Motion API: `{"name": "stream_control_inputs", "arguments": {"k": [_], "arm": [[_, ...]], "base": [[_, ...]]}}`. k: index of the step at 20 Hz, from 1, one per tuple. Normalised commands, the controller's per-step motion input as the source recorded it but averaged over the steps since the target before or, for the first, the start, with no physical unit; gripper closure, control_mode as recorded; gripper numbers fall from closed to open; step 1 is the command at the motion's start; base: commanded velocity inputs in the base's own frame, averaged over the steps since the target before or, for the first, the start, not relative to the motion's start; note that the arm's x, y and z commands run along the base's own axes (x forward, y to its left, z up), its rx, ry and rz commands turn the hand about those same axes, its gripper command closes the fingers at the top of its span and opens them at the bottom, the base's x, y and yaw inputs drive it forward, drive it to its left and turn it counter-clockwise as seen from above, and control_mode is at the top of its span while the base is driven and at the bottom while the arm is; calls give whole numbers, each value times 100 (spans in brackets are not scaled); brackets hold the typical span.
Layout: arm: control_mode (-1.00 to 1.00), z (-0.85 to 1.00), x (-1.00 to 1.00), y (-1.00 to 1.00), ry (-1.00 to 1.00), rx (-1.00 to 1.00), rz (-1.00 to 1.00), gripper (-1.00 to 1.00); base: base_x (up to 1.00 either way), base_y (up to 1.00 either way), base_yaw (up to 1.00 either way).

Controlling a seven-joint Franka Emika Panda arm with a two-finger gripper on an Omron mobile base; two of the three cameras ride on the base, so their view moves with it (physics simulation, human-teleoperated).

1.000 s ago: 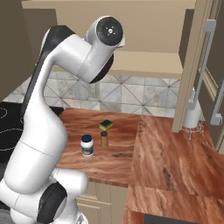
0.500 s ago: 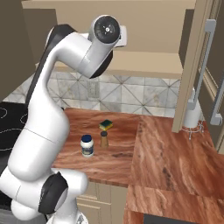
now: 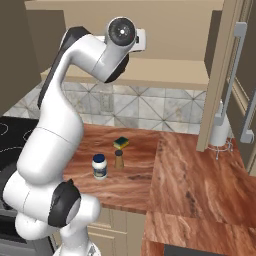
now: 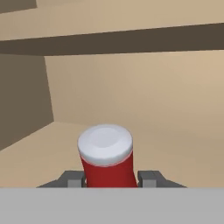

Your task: There are various items on the counter. Only move the condiments/shakers into the cabinet.

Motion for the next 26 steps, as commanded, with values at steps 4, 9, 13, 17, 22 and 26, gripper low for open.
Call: {"name": "stream_control_inputs", "arguments": {"k": [4,9,13,17,22,26], "arm": [[-100,0,69,0,7,-1,-3,100],[-100,-4,59,0,3,-2,-1,100],[-100,-16,17,-1,0,0,0,100],[-100,-25,2,-1,0,0,0,100],[-100,-15,16,0,0,0,0,100],[-100,-14,24,0,-1,0,0,100]], "base": [[0,0,0],[0,0,0],[0,0,0],[0,0,0],[0,0,0],[0,0,0]]}}
